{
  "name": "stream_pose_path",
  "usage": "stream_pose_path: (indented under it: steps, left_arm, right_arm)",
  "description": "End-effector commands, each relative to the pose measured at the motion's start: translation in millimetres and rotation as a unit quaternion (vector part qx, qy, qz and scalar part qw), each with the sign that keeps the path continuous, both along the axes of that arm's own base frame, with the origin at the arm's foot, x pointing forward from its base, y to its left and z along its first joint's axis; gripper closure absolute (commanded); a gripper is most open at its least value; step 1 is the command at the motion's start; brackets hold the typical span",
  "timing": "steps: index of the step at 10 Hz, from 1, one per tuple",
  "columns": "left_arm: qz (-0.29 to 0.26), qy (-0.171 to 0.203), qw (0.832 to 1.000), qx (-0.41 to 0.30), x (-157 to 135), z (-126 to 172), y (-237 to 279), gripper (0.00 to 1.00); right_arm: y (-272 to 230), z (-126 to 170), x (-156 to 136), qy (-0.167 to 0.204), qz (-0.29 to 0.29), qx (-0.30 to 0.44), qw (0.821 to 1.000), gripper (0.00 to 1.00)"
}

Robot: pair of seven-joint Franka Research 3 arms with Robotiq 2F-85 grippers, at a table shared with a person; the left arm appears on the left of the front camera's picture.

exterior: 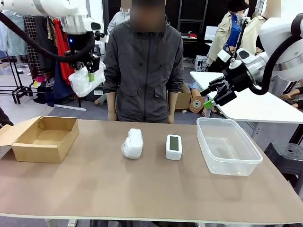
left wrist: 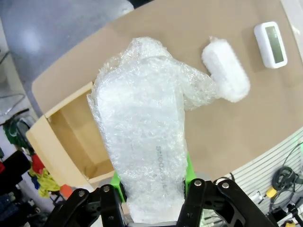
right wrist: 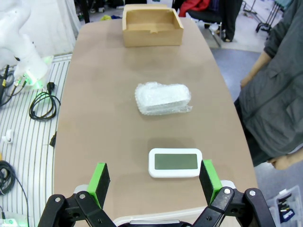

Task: Separate and place wrapped and unwrapped clocks.
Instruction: Pick up the Digital clock indicated by the person, then if the picked Digital clock is wrapped, place it in the Package Box ; if not, place it in the Organizing box.

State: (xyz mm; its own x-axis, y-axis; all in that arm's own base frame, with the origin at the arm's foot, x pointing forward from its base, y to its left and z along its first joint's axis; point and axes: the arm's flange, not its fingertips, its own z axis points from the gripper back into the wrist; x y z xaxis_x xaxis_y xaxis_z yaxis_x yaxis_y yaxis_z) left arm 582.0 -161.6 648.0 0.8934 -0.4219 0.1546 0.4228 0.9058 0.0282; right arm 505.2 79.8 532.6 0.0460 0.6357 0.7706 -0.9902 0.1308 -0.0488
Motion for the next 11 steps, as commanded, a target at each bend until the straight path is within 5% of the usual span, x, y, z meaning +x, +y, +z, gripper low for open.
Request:
stream_pose_path:
  steps: [1, 11]
  left_arm:
    - [-0.027, -0.017, 0.999, -0.005, 2.8, 8.9, -3.0, 1.00]
    - [-0.017, -0.015, 1.000, -0.003, -1.1, 10.7, -5.8, 1.00]
  right_arm:
    - [0.3, 2.5, -0.6, -0.003, 0.001, 0.002, 1.000, 0.00]
    - [0.3, 2.5, -0.6, -0.003, 0.001, 0.002, 1.000, 0.00]
